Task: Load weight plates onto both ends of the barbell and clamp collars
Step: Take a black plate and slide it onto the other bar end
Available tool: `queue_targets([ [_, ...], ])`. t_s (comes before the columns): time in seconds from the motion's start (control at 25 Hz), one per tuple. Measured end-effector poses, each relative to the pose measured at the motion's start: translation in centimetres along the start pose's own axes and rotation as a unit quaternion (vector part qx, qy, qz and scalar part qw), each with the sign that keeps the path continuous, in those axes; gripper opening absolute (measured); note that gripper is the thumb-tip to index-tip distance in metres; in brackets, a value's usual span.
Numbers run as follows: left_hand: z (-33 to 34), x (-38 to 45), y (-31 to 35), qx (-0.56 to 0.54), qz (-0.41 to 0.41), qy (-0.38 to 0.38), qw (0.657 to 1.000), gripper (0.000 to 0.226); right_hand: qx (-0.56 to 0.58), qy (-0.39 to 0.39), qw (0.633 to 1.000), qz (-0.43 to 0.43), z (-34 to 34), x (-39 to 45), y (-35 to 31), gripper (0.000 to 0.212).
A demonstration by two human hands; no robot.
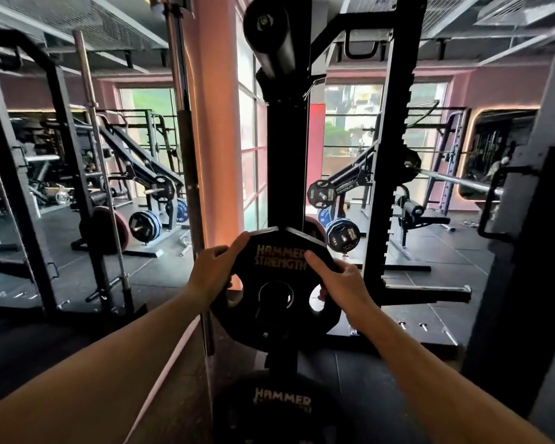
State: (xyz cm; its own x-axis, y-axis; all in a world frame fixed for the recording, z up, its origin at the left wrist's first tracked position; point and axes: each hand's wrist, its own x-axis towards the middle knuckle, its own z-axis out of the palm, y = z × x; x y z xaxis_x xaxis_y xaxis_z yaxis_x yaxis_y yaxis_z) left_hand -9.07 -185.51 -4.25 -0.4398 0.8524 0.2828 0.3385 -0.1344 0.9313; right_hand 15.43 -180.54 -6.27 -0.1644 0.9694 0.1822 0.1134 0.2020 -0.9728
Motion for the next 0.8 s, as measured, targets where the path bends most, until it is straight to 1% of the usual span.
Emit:
queue_targets([
  [0.12, -1.3, -4.8, 0.2, -0.004, 0.05, 0.045, 0.998, 0.074, 0.017, 0.057, 0.998, -0.029, 1.0, -6.0, -1.1, 0.058],
  [0.16, -2.0, -6.7, 0.5, -0.006, 0.059, 0.054, 0.997, 0.071, 0.018, 0.068, 0.997, -0.043, 1.2, -8.3, -1.7, 0.055],
  [0.2, -2.8, -8.5, 1.0, -0.01, 0.065, 0.058, 0.996, 0.07, 0.017, 0.076, 0.995, -0.056, 1.2, -10.4, -2.4, 0.054],
  [0.28, -4.2, -11.9, 3.1, -0.018, 0.087, 0.06, 0.994, 0.079, 0.007, 0.099, 0.992, -0.077, 0.6, -14.6, -4.6, 0.056],
  [0.36, -4.8, -14.6, 6.4, -0.031, 0.121, 0.057, 0.991, 0.083, 0.007, 0.124, 0.988, -0.089, -0.8, -18.1, -7.3, 0.065],
  [0.4, -4.9, -16.1, 8.3, -0.042, 0.137, 0.05, 0.988, 0.08, 0.004, 0.138, 0.986, -0.098, -1.9, -20.0, -8.8, 0.068],
  [0.44, -4.7, -17.5, 10.1, -0.049, 0.153, 0.041, 0.986, 0.077, -0.003, 0.152, 0.982, -0.109, -3.1, -21.8, -10.2, 0.066],
  [0.52, -3.6, -20.3, 13.2, -0.067, 0.182, 0.015, 0.981, 0.076, -0.024, 0.186, 0.974, -0.129, -6.0, -25.4, -12.6, 0.054],
  [0.56, -2.6, -21.7, 14.5, -0.084, 0.19, -0.006, 0.978, 0.075, -0.036, 0.208, 0.968, -0.136, -7.7, -27.2, -13.6, 0.053],
  [0.68, 1.6, -25.6, 17.6, -0.136, 0.194, -0.075, 0.969, 0.079, -0.065, 0.268, 0.95, -0.148, -13.0, -32.1, -15.1, 0.057],
  [0.72, 3.1, -26.7, 18.5, -0.138, 0.199, -0.09, 0.966, 0.081, -0.067, 0.281, 0.946, -0.15, -14.7, -33.5, -15.1, 0.057],
  [0.8, 6.9, -29.4, 20.3, -0.128, 0.202, -0.126, 0.963, 0.077, -0.065, 0.323, 0.933, -0.147, -18.7, -36.8, -14.8, 0.06],
])
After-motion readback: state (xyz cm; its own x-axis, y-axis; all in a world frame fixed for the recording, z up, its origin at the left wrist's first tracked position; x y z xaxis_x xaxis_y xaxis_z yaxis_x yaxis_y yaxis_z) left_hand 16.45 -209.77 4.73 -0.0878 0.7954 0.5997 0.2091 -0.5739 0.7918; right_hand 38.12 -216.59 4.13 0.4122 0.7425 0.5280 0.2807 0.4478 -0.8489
